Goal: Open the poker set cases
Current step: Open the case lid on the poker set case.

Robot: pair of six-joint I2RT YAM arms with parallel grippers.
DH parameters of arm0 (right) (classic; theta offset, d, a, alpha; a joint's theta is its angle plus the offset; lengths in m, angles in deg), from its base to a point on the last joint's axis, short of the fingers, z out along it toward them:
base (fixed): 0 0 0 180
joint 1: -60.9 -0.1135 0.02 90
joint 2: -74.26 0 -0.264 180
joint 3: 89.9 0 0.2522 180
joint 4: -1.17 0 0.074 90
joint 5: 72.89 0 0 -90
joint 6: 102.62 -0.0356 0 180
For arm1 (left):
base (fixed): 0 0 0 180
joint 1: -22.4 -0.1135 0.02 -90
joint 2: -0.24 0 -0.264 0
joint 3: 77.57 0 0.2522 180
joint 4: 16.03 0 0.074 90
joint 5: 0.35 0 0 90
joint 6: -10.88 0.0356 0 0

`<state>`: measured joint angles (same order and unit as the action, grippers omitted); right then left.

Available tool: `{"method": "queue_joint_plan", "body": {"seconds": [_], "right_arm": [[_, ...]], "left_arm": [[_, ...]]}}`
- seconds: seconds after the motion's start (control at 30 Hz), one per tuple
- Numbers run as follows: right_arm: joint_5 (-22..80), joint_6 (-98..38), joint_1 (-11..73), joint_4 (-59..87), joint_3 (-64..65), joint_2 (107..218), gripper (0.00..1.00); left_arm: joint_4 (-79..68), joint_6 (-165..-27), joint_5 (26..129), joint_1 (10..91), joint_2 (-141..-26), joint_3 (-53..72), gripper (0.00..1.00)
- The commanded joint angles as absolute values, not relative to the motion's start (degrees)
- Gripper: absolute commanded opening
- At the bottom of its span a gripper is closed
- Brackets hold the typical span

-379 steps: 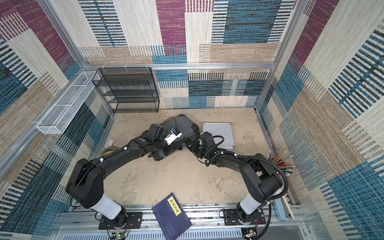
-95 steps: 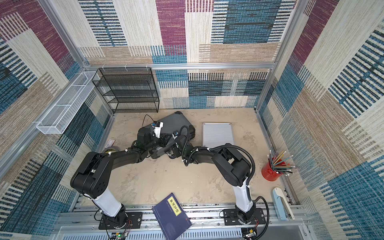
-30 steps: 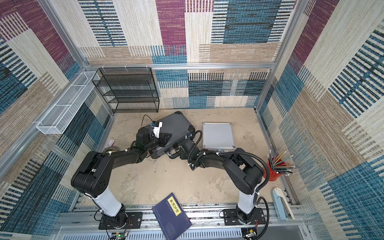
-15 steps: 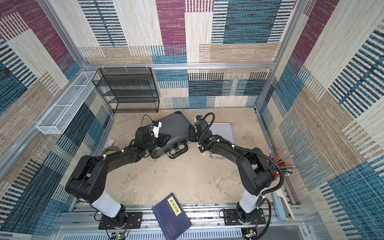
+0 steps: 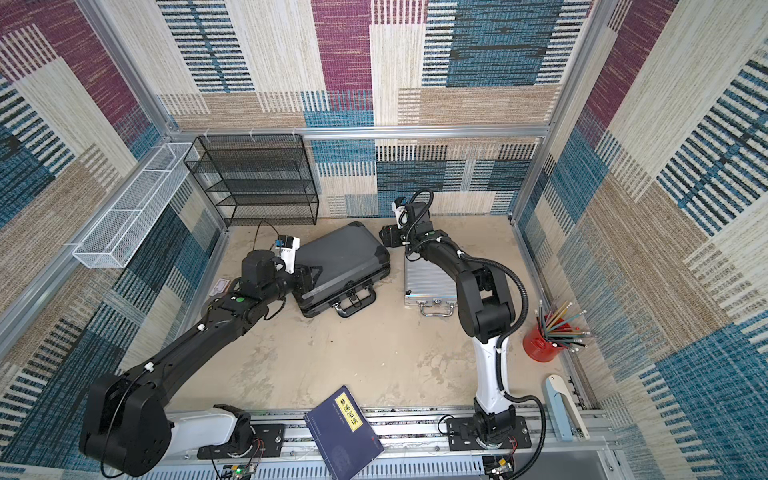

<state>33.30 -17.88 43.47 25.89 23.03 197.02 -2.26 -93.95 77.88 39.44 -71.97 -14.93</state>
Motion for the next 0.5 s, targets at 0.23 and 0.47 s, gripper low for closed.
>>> {"method": "queue_joint_plan", "body": {"seconds": [0.23,0.47], "right_arm": [[47.96,-12.28,44.82,34.26,35.19,205.85,0.82],[51.28,-12.8,44.67,33.89,35.87,208.82,0.88]], "left_arm": [[-6.98,-108.13,70.92,27.81,-69.96,-22.12,0.63],[-16.57,-115.71,64.0,22.59,-76.97,-23.31,0.65]]}}
